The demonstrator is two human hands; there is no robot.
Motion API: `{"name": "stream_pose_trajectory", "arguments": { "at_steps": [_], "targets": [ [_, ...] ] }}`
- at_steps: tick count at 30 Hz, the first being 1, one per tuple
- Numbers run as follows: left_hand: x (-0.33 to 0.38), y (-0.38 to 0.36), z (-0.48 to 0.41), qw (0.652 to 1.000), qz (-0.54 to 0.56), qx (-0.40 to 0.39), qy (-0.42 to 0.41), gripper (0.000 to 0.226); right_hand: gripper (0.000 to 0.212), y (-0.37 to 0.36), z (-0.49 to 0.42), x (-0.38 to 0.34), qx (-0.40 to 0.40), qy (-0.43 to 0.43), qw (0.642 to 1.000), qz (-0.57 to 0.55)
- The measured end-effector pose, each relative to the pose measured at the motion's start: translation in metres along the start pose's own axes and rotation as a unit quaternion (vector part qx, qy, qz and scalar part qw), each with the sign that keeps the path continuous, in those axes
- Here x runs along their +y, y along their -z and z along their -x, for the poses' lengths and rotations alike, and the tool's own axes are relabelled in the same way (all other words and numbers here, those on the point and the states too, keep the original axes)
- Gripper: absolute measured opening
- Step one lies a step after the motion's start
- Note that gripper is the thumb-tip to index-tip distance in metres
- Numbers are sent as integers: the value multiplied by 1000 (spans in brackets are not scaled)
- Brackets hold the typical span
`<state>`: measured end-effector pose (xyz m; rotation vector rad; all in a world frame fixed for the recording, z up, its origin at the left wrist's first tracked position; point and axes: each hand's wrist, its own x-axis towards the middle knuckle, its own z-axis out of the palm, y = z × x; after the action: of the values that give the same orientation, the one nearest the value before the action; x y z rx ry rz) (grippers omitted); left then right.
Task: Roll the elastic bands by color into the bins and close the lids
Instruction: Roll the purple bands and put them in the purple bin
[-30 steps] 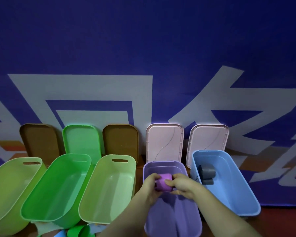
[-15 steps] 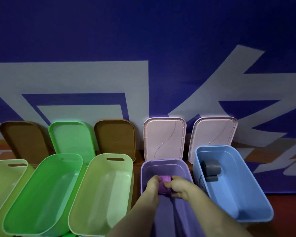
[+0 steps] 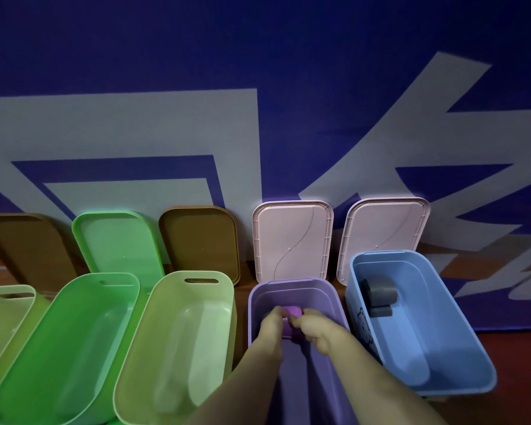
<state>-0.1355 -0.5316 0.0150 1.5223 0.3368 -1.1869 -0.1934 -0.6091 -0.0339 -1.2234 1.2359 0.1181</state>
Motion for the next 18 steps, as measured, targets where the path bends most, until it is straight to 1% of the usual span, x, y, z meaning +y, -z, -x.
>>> {"name": "stream_pose_trajectory", "arguments": {
  "at_steps": [3,10,14,18],
  "targets": [
    [-4,-3,-13,999,-50,-3,-8,33,24,2,1,1,24,18,999,-30],
    [-6,-6,-26,992,-124,-3,-20,34,19,-1,10,2,57,27,997,-41],
    [-5,-8,-26,988,-153,1,-24,32,23,-2,14,4,74,42,996,-36],
    [-3,-3,-30,984,-176,3,-18,36,25,-2,16,3,76,68,995,-23]
  ]
}}
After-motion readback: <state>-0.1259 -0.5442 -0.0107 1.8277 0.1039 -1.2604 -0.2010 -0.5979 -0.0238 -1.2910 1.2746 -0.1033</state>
